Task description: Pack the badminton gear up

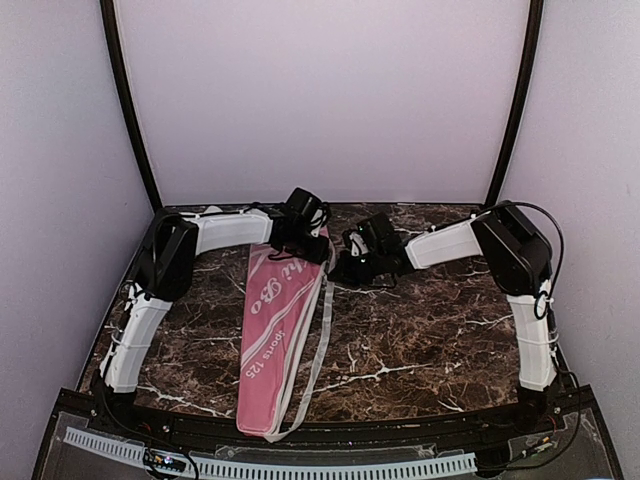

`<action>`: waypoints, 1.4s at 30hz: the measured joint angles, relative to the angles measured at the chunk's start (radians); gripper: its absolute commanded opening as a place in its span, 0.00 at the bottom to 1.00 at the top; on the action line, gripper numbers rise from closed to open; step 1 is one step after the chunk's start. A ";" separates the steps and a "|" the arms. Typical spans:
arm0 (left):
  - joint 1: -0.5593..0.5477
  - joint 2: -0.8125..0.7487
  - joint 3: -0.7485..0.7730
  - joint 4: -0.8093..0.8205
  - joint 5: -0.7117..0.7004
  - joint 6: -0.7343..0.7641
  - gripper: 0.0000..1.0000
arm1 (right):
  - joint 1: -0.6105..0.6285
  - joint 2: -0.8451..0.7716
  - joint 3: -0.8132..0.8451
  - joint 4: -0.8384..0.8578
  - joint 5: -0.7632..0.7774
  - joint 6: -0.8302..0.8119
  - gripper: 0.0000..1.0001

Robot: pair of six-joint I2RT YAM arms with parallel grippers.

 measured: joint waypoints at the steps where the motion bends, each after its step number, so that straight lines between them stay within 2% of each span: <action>1: 0.000 0.008 0.014 -0.006 -0.006 0.002 0.34 | -0.001 0.000 -0.006 0.009 -0.003 0.006 0.00; 9: 0.000 0.039 0.068 -0.035 -0.043 0.003 0.23 | -0.005 0.000 -0.050 0.086 -0.035 0.069 0.00; 25: 0.018 0.053 0.095 -0.047 -0.044 -0.014 0.22 | 0.011 -0.051 -0.174 0.138 -0.093 0.082 0.00; 28: 0.019 0.053 0.095 -0.047 -0.039 -0.017 0.22 | 0.015 -0.075 -0.193 0.128 -0.079 0.040 0.11; 35: 0.022 0.053 0.095 -0.046 -0.027 -0.019 0.22 | 0.017 -0.090 -0.069 0.016 0.051 -0.165 0.23; 42: 0.022 0.053 0.095 -0.045 -0.027 -0.026 0.22 | 0.022 -0.067 0.061 -0.066 0.110 -0.265 0.23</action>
